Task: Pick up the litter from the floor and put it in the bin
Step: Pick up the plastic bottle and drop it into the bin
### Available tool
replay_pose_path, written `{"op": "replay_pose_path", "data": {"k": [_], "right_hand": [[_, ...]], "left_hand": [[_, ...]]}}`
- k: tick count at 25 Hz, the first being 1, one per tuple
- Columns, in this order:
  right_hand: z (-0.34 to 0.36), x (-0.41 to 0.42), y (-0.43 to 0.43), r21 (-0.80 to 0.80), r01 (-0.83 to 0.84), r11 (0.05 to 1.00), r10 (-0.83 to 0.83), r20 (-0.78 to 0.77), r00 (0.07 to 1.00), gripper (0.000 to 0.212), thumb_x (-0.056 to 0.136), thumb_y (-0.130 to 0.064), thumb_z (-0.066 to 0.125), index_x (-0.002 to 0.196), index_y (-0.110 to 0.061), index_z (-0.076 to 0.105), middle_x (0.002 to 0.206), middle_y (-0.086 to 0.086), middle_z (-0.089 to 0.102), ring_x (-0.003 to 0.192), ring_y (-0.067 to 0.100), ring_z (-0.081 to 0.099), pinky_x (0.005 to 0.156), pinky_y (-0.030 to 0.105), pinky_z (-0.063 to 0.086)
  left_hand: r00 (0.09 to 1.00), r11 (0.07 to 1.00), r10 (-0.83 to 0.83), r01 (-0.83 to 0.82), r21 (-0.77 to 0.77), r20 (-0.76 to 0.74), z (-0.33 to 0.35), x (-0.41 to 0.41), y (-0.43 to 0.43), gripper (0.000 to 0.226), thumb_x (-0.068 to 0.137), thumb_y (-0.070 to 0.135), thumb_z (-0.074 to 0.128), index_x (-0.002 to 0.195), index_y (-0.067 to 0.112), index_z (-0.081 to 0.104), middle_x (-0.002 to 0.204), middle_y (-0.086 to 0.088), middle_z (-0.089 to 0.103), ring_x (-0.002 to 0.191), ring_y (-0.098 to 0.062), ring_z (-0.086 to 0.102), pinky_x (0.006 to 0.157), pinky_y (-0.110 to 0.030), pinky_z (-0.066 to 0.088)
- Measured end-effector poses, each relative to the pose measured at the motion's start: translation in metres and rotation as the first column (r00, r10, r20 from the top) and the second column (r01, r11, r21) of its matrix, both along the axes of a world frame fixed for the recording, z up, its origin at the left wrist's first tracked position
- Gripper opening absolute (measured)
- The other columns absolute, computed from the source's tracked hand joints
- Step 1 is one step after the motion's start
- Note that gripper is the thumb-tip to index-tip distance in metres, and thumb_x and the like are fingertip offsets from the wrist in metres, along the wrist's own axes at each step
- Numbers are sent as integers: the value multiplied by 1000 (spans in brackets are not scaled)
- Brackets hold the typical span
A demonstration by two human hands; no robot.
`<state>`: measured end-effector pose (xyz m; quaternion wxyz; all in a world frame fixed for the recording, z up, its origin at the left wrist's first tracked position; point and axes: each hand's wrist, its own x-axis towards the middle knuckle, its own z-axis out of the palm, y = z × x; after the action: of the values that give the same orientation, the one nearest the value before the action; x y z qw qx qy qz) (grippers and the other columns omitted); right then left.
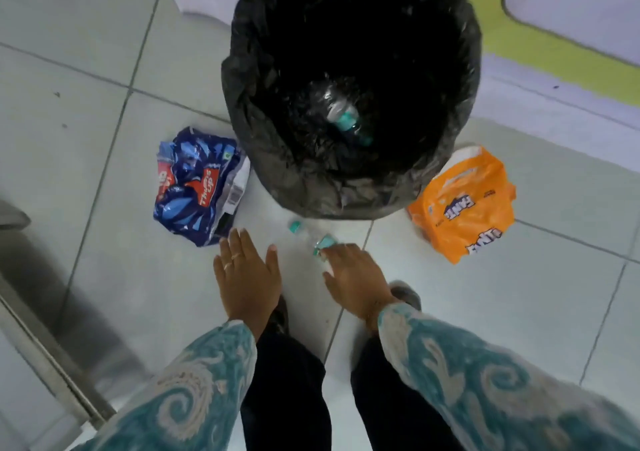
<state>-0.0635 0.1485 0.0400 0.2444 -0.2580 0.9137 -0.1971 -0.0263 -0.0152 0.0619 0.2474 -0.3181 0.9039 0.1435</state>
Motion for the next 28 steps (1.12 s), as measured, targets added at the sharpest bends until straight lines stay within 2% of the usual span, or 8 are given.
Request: {"op": "replay_pose_path", "data": {"k": [3,9,15,18,20,22,25,28], "right_hand": [[-60,-1,-14,290,-86,953,29,196,980,66,89,-26,59,143,-5,28,145,15,40,126,34,43,100,44,41],[-109,14,-42,376,-52,925,-8,158,987,62,92,-9,48,146,-3,17,132,18,48,114,35,52,86,44,49],[-18,53,-30,-9,168,986,-168,57,984,63,70,7,60,131,2,43,118,24,58,105,40,56,91,50,50],[58,49,-40,-356,152,922,-160,8,987,31,90,-4,47,121,0,44,116,21,55,106,34,52,98,44,45],[108,23,-56,-509,104,854,-166,-78,983,25,95,-9,45,119,-2,44,118,19,52,110,30,48,105,37,40],[140,-15,-72,-569,192,799,-309,-115,944,39,83,0,59,118,-6,43,119,19,55,112,27,46,104,38,41],[167,-84,-79,-589,458,666,-587,-35,809,54,75,9,67,120,-3,41,123,13,46,113,26,44,97,41,47],[161,-131,-72,-403,508,761,-600,-139,788,60,73,0,73,127,8,47,125,28,53,122,42,46,103,56,40]], "left_hand": [[1000,999,-22,22,27,-18,-36,-1,-5,63,96,39,35,145,1,20,154,-17,22,143,-31,15,117,-46,15],[993,992,-116,114,54,29,-66,19,-18,62,97,40,33,146,4,19,155,-16,21,143,-30,15,117,-44,14],[993,995,-97,97,4,66,-4,42,-52,58,95,37,39,140,0,32,148,-21,35,137,-36,30,113,-50,28],[996,996,-87,87,-30,-1,41,30,-63,54,94,32,46,135,-3,40,141,-24,44,132,-39,38,109,-52,33],[991,998,-66,63,-29,-115,69,12,-66,50,90,22,57,130,-7,46,134,-28,50,126,-43,45,106,-55,38],[973,998,-43,33,-48,-228,89,-10,-62,46,89,18,57,126,-8,49,129,-29,55,120,-42,50,101,-56,42],[921,998,-55,41,-43,-387,128,-54,-39,52,92,33,39,130,-3,47,133,-24,52,124,-38,48,104,-52,40],[854,978,-182,209,2,-487,150,-99,-14,56,92,38,30,131,1,46,136,-20,51,128,-35,45,107,-52,37]]}}
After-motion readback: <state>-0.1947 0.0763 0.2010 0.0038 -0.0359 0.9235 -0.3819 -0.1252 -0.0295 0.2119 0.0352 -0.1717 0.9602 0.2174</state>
